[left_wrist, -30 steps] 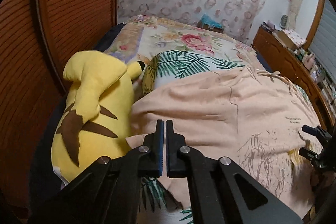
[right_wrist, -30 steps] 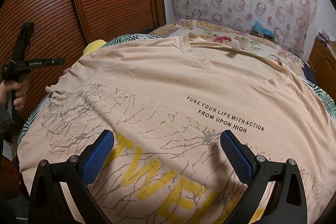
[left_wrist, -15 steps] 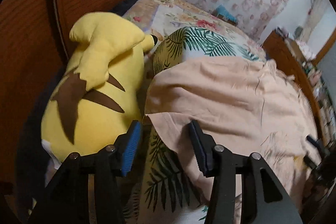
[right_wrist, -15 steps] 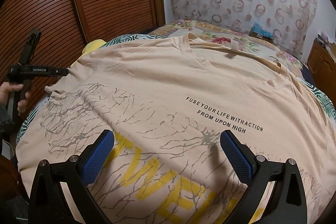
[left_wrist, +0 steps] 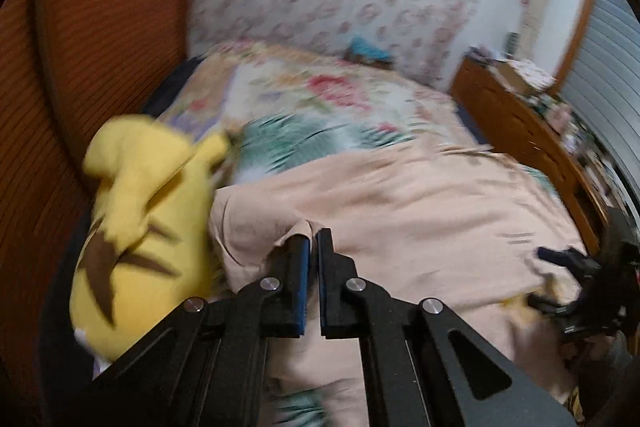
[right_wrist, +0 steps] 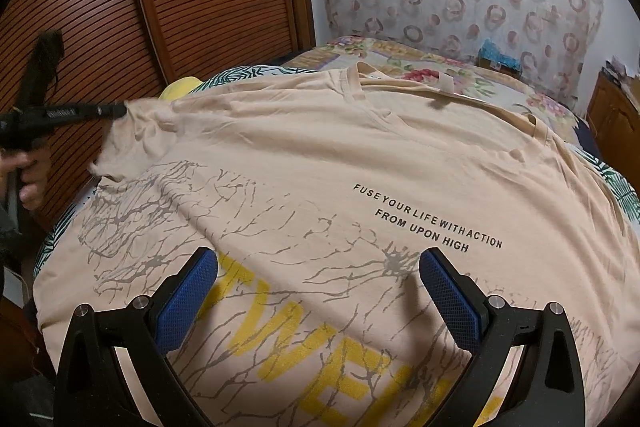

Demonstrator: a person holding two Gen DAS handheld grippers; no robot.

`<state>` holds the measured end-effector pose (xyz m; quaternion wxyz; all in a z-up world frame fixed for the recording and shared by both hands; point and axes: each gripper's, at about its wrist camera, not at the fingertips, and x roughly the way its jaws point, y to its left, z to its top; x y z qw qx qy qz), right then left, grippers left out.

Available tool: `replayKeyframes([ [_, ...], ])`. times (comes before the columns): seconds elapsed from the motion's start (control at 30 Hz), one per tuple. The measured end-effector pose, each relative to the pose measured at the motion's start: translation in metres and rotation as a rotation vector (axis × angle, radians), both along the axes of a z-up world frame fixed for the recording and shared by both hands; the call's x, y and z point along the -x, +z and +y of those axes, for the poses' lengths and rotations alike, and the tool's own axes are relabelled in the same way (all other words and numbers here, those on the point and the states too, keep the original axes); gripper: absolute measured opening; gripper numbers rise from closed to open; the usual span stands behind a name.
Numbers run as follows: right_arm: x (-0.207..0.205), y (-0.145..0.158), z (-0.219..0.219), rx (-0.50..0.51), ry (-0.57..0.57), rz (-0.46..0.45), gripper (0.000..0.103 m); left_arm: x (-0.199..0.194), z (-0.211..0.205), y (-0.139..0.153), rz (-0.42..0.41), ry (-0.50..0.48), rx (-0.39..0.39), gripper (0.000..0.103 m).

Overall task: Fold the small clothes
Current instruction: 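Grasp the shirt side with the left tool and fold it inward, then move the right tool to the opposite shirt side and grasp it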

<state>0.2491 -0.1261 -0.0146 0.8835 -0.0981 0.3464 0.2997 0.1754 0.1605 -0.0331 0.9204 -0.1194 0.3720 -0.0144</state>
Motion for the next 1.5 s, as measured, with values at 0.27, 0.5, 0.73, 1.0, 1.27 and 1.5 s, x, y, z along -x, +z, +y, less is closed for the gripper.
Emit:
replayKeyframes([
  [0.27,0.0,0.001,-0.002,0.007,-0.013,-0.004,0.101,-0.024,-0.088,0.034,-0.049,-0.219,-0.094,0.019],
  [0.5,0.004,0.003,0.001,0.021,-0.016,-0.013,0.101,-0.009,-0.072,0.016,-0.027,-0.167,-0.102,0.068],
  [0.73,0.005,0.005,0.0,0.019,-0.012,-0.013,0.101,0.006,-0.033,-0.033,0.089,-0.074,-0.132,0.081],
  [1.0,0.002,0.014,0.002,-0.021,0.037,0.002,0.092,0.009,-0.022,-0.06,0.138,-0.045,-0.187,0.082],
  [1.27,-0.011,0.036,0.037,-0.017,0.142,-0.032,0.072,0.008,-0.022,-0.072,0.131,-0.036,-0.192,0.088],
  [1.5,-0.028,0.028,0.084,0.009,0.272,-0.008,0.065,0.008,-0.019,-0.071,0.132,-0.033,-0.188,0.089],
])
